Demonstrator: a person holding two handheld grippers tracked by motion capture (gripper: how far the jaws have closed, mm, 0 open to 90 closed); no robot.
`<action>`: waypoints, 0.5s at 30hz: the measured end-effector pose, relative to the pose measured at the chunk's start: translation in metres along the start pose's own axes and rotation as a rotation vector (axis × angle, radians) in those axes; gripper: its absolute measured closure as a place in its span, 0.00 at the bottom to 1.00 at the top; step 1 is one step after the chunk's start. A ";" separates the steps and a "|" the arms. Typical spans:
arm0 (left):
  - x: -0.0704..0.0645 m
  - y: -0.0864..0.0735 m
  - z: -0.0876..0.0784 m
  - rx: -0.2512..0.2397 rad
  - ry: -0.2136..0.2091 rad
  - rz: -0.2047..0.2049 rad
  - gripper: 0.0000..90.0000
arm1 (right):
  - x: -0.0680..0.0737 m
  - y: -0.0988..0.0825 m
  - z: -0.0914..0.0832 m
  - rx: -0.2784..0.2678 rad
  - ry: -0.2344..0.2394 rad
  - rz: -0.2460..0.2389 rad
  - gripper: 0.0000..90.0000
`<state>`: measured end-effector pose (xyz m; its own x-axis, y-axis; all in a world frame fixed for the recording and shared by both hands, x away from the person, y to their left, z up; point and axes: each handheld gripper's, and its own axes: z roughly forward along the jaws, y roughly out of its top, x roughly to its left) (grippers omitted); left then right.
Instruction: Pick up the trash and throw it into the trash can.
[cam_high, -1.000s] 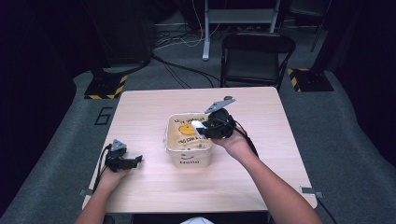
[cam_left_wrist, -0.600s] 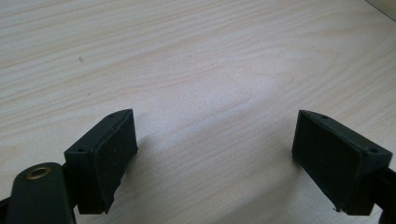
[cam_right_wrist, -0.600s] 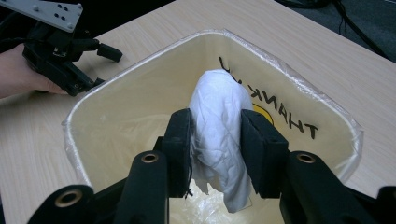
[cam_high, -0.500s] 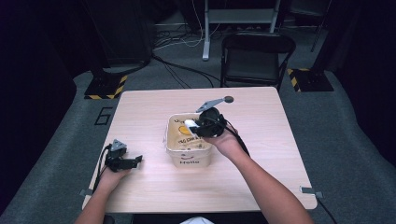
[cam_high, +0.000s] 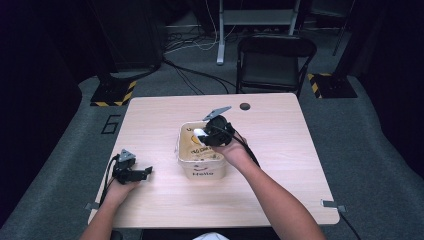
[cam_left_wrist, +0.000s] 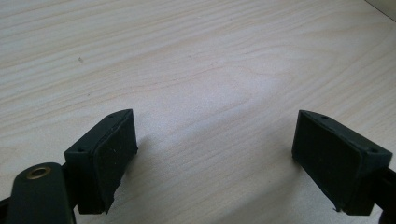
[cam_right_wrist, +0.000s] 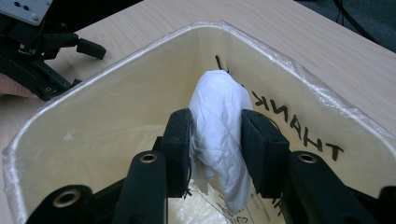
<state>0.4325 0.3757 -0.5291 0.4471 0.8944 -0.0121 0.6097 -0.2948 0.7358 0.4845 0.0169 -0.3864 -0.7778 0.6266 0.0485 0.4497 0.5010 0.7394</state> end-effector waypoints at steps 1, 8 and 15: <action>0.000 0.000 0.000 0.000 0.000 0.000 0.15 | 0.000 0.000 0.002 -0.005 -0.003 -0.008 0.70; 0.000 0.000 0.000 0.000 0.000 0.000 0.15 | 0.002 0.001 0.011 0.010 -0.008 -0.005 0.70; 0.000 0.000 0.000 -0.001 0.000 -0.001 0.15 | 0.002 0.002 0.011 0.009 -0.014 -0.021 0.61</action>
<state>0.4325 0.3755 -0.5291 0.4465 0.8947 -0.0129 0.6095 -0.2936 0.7364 0.4887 0.0260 -0.3925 -0.7809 0.6242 0.0231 0.4372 0.5198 0.7340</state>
